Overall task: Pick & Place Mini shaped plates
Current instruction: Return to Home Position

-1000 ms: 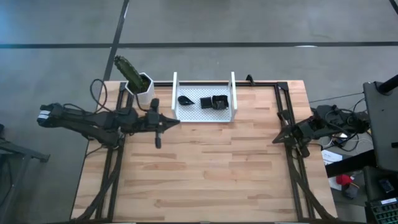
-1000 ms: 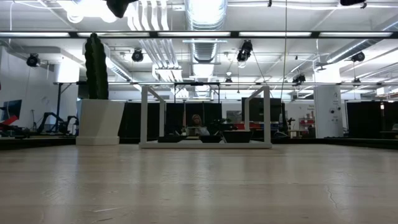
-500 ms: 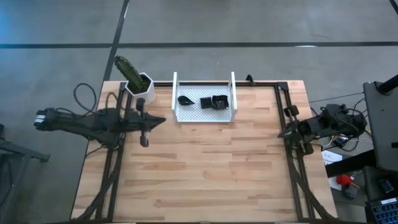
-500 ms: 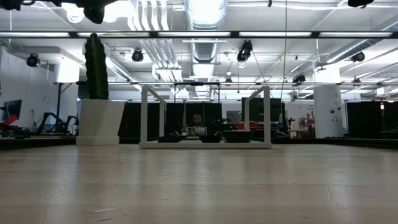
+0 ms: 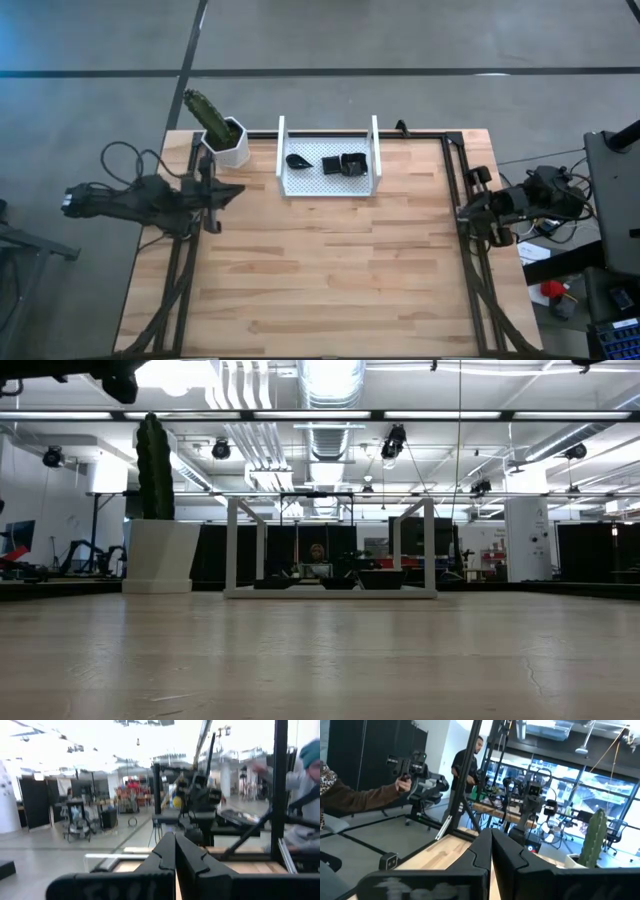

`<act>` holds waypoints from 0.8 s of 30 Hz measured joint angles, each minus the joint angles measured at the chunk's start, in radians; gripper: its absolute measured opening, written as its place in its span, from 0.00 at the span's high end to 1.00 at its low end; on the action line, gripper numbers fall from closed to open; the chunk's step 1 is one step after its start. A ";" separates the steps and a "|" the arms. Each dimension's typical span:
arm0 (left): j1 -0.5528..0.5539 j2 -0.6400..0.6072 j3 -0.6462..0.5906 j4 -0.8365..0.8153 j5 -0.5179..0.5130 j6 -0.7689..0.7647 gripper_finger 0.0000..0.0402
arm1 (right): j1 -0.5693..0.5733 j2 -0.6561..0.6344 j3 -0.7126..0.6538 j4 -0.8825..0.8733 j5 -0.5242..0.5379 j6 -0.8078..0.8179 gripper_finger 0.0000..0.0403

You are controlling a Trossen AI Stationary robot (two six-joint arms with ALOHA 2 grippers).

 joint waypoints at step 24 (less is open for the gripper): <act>-0.001 -0.322 -0.109 -0.089 0.010 0.091 1.00 | 0.000 -0.010 -0.009 0.003 -0.002 0.000 0.98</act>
